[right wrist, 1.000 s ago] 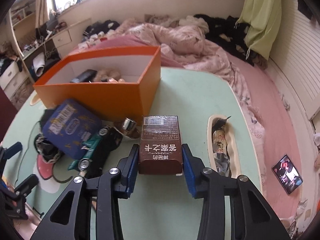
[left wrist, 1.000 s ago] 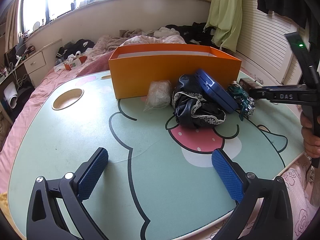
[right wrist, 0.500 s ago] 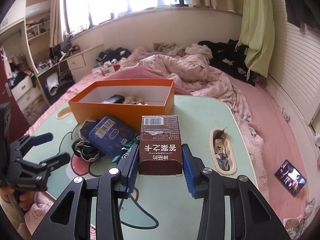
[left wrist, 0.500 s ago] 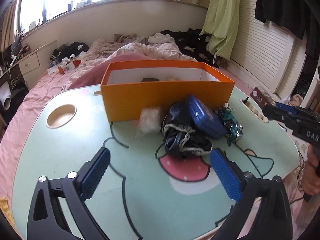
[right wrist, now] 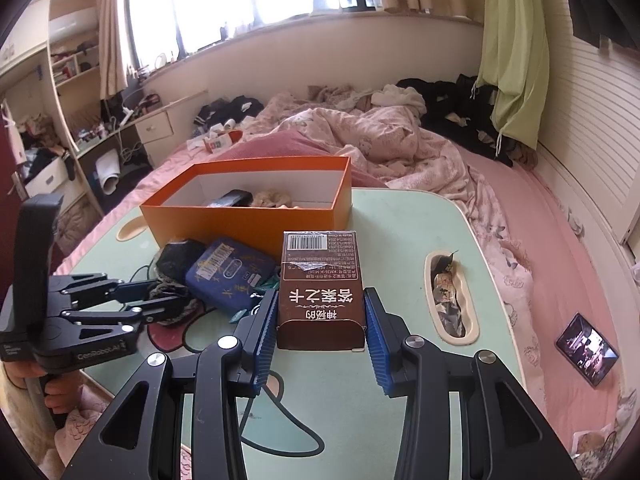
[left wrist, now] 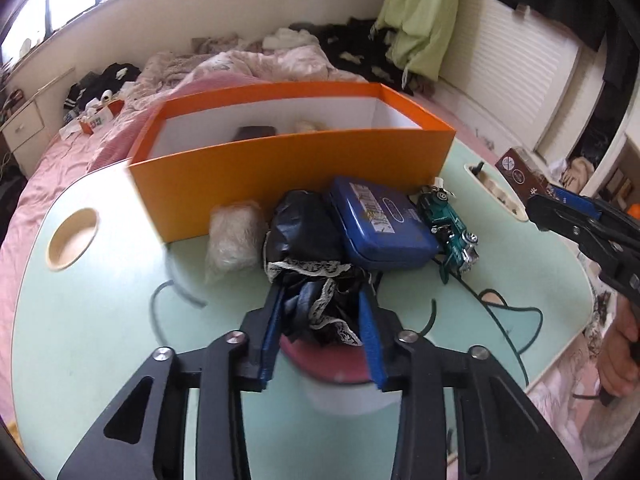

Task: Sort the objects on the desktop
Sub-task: 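Carry the black bag into the orange box with left while right drops the brown packet in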

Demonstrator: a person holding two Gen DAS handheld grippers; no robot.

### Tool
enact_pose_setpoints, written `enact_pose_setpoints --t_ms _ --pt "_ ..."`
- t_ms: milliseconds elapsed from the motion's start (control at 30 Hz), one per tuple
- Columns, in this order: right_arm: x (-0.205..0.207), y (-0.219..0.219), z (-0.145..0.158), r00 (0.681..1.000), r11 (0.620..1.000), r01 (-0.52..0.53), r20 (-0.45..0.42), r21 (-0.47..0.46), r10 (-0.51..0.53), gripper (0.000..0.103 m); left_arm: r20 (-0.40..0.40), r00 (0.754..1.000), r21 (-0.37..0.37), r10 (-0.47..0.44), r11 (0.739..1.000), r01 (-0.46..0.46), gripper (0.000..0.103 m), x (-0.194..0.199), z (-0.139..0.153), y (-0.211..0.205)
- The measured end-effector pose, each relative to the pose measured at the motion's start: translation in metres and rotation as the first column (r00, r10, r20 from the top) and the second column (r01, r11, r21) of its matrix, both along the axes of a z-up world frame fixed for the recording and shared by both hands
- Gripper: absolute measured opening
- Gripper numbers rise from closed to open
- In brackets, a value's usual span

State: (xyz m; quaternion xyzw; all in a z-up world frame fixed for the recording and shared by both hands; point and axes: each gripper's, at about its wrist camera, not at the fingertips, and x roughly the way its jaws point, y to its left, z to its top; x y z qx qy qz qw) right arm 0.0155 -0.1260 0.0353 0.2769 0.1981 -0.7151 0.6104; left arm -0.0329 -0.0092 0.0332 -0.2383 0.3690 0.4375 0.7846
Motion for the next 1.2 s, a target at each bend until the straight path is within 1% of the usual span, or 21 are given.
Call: enact_pose_setpoints --t_ms 167,233,333,400,500,567,633,767,800,833,867,900,933,967,1033,1100,1133,1167,1200 --pt "0.006 0.0 0.004 1.0 1.0 -0.012 0.004 -0.019 0.012 0.04 0.091 0.995 0.066 0.039 0.997 -0.045 0.031 -0.037 0.02 -0.015" --pt "0.009 -0.002 0.007 1.0 0.999 -0.021 0.008 -0.029 0.021 0.04 0.145 0.988 0.102 0.044 0.993 -0.059 0.031 -0.051 0.036 -0.022" --pt "0.014 -0.007 0.015 0.999 0.998 -0.042 0.017 -0.046 0.043 0.04 0.186 0.981 0.154 0.048 0.985 -0.077 0.031 -0.066 0.056 -0.027" --pt "0.019 -0.014 0.024 0.998 0.996 -0.056 0.014 -0.063 0.057 0.04 0.21 0.977 0.182 0.038 0.98 -0.077 0.031 -0.067 0.068 -0.024" --pt "0.029 -0.03 0.04 0.996 0.992 -0.085 -0.003 -0.095 0.085 0.04 0.222 0.975 0.199 0.027 0.977 -0.073 0.031 -0.062 0.08 -0.016" --pt "0.032 -0.044 0.048 0.995 0.989 -0.101 -0.002 -0.104 0.101 0.04 0.221 0.975 0.224 0.026 0.972 -0.076 0.031 -0.053 0.088 -0.005" --pt "0.033 -0.062 0.055 0.994 0.989 -0.108 0.004 -0.105 0.109 0.04 0.211 0.977 0.233 0.042 0.968 -0.092 0.031 -0.046 0.094 0.012" --pt "0.029 -0.108 0.055 0.998 0.995 -0.057 -0.018 -0.078 0.056 0.04 0.194 0.977 0.216 0.088 0.968 -0.13 0.032 -0.031 0.095 0.053" --pt "0.026 -0.117 0.052 0.999 0.997 -0.043 -0.012 -0.068 0.042 0.04 0.184 0.977 0.211 0.111 0.966 -0.15 0.034 -0.027 0.092 0.065" --pt "0.023 -0.131 0.048 1.0 0.998 -0.027 0.0 -0.05 0.027 0.04 0.176 0.976 0.208 0.132 0.964 -0.168 0.042 -0.026 0.088 0.073" --pt "0.021 -0.139 0.044 1.0 0.999 -0.024 0.006 -0.035 0.024 0.041 0.16 0.975 0.202 0.157 0.961 -0.188 0.052 -0.024 0.083 0.082" --pt "0.021 -0.145 0.04 1.0 1.0 -0.024 0.011 -0.012 0.024 0.044 0.133 0.975 0.19 0.18 0.961 -0.203 0.059 -0.021 0.076 0.089" --pt "0.021 -0.151 0.035 1.0 1.0 -0.026 0.013 0.011 0.026 0.049 0.112 0.976 0.167 0.188 0.965 -0.204 0.065 -0.02 0.068 0.095" --pt "0.021 -0.152 0.031 1.0 0.999 -0.022 0.018 0.027 0.021 0.053 0.119 0.977 0.146 0.179 0.97 -0.196 0.065 -0.021 0.062 0.096" --pt "0.02 -0.147 0.028 1.0 1.0 -0.013 0.026 0.016 0.013 0.067 0.156 0.975 0.118 0.158 0.977 -0.177 0.065 -0.028 0.057 0.093" --pt "0.023 -0.137 0.029 1.0 1.0 -0.023 0.02 -0.011 0.023 0.074 0.176 0.975 0.136 0.136 0.978 -0.161 0.072 -0.034 0.057 0.084" --pt "0.025 -0.131 0.031 1.0 0.999 -0.025 0.007 -0.023 0.025 0.074 0.177 0.975 0.152 0.131 0.975 -0.159 0.074 -0.036 0.058 0.078" --pt "0.027 -0.122 0.033 1.0 0.999 -0.023 -0.014 -0.035 0.023 0.075 0.174 0.976 0.163 0.132 0.973 -0.161 0.075 -0.038 0.058 0.074" --pt "0.03 -0.115 0.034 0.999 0.999 -0.022 -0.026 -0.044 0.021 0.077 0.169 0.977 0.176 0.128 0.972 -0.158 0.075 -0.042 0.059 0.065"
